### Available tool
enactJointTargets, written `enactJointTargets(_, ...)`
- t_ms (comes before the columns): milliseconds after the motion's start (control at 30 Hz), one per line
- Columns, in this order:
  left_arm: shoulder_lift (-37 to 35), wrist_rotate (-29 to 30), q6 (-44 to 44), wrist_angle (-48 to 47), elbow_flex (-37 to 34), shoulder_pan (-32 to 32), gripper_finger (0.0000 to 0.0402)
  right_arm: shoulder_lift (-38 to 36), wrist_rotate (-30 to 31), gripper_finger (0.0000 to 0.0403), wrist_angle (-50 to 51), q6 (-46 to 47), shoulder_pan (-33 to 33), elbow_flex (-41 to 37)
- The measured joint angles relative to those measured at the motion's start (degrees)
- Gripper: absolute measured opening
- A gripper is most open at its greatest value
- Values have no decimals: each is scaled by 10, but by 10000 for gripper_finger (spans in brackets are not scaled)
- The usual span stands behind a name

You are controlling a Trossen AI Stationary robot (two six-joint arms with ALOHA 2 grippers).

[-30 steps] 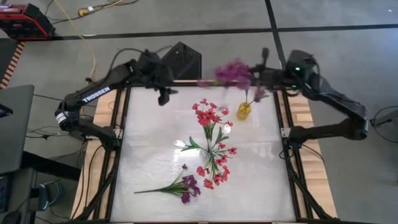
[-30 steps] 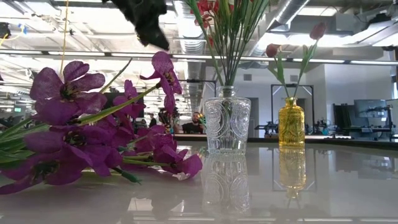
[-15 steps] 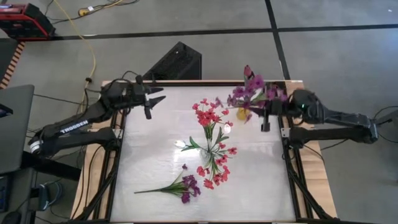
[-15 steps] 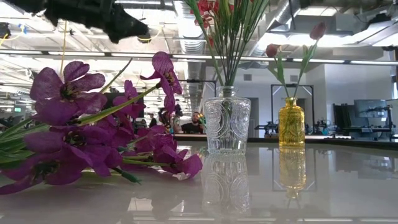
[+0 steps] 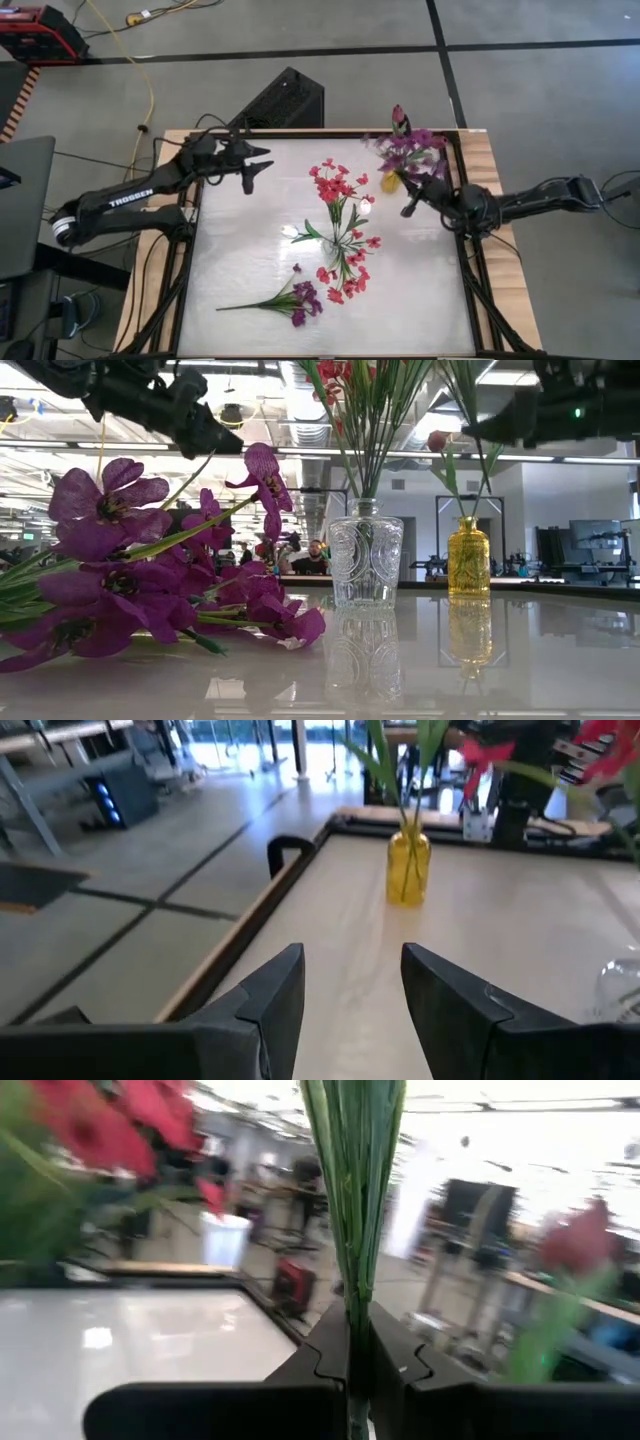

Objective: Sort flowers into vase by color
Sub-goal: Put the top purple flowers into the yellow vase

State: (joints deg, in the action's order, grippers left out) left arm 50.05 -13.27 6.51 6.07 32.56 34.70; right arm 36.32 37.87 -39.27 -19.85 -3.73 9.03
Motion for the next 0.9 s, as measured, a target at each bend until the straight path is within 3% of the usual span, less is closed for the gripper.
enactJointTargets(67, 15, -4, -4, -1, 0, 0, 158, 13, 29, 39, -44, -10, 0, -25)
enactJointTargets(333, 56, -15, -20, 17, 0, -2, 158, 78, 26, 39, -242, -55, 31, -73)
enactJointTargets(533, 64, -15, -26, 33, 0, -12, 158, 140, -47, 40, -305, -10, 92, -74)
enactJointTargets(900, 63, -15, -27, 46, 0, -28, 158, 288, -80, 40, -476, -25, 147, -74)
